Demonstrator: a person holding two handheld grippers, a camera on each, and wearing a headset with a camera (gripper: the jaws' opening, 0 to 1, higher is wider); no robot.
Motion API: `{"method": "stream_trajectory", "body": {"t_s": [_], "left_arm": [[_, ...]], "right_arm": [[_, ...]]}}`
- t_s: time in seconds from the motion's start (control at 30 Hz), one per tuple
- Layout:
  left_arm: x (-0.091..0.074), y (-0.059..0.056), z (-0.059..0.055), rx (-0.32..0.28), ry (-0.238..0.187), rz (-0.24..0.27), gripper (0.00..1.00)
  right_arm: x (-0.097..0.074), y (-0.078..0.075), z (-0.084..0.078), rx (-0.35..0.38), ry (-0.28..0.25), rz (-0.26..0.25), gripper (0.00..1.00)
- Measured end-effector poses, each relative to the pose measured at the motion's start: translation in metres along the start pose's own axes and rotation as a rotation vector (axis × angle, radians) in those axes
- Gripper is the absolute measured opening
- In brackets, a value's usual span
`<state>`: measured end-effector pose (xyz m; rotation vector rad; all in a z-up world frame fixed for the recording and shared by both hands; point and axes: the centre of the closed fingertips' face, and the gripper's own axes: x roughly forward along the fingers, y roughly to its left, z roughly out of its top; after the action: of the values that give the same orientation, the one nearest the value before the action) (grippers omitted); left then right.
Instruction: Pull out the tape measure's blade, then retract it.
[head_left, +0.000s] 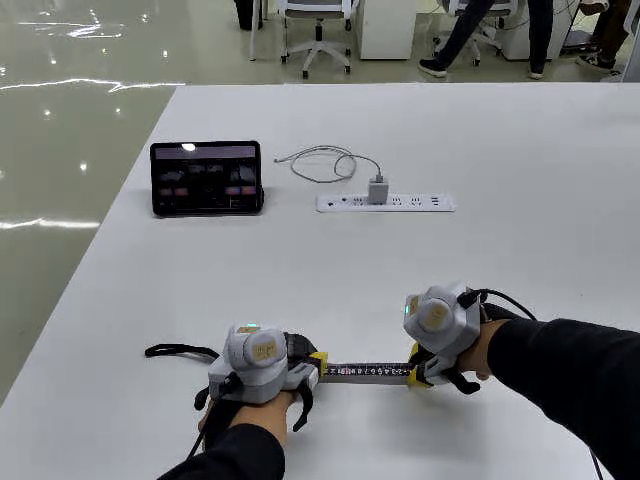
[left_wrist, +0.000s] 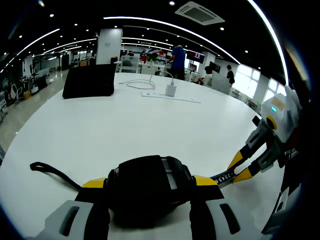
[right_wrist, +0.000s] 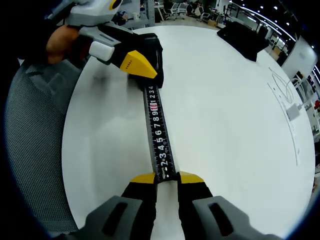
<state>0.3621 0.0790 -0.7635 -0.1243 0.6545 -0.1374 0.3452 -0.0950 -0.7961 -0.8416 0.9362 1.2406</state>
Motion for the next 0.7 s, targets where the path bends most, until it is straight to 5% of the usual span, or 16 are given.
{"method": "stream_trajectory", "body": {"t_s": [0.7], "left_arm": [[0.000,0.000,0.000,-0.016,0.002,-0.004,0.61]], "right_arm": [[0.005,0.001,0.011,0.008,-0.008,0.000,0.12]]}}
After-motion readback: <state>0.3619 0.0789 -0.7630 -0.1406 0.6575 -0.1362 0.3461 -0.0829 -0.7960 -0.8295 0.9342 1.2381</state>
